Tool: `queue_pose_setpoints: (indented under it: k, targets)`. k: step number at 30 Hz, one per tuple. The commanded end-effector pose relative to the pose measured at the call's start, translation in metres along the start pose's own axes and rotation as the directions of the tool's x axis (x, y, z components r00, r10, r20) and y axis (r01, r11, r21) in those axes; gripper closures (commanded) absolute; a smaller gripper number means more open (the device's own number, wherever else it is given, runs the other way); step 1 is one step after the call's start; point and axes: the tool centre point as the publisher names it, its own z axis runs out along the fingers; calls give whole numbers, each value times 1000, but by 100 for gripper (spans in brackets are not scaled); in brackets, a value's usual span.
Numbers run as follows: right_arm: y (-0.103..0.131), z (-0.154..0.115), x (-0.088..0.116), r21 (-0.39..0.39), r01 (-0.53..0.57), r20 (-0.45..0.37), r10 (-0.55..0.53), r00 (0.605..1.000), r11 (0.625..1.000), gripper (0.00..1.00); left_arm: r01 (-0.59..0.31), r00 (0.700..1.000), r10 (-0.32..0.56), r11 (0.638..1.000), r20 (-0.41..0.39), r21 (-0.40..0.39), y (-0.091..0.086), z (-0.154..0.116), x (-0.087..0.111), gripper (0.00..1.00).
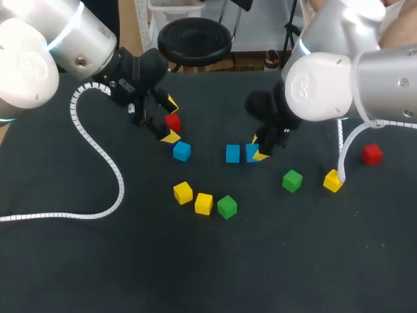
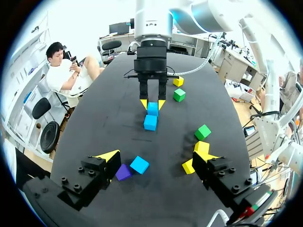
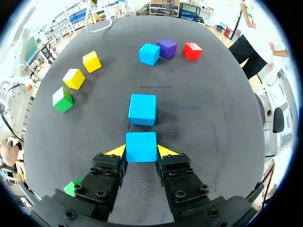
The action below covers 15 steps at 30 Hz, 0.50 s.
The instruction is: Place the blue cubes, place green cubes on the blue cubes, place the yellow cubes on the green cubes, then place the red cubes on the yellow cubes, and place purple cube on the red cubes.
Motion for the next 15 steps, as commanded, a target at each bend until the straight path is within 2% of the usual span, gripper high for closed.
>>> queue_pose_setpoints:
  k: [1,6,10,15]
  targets:
    - [1,-1,0,1,-1,-1,1,1000,1000,100,-1,1000,1,1000,1,0,0,0,1,0]
    - [0,0,0,-4,1,0,-1,1000,1000,100,-1,1000,1,1000,1,0,0,0,1,0]
    - [0,1,0,-8,0,1,0,1000,1000,86,-1,1000,1,1000,1,0,0,0,1,0]
    - [-1,2,0,-12,0,2,0,1000,1000,87,-1,1000,1,1000,1,0,0,0,1,0]
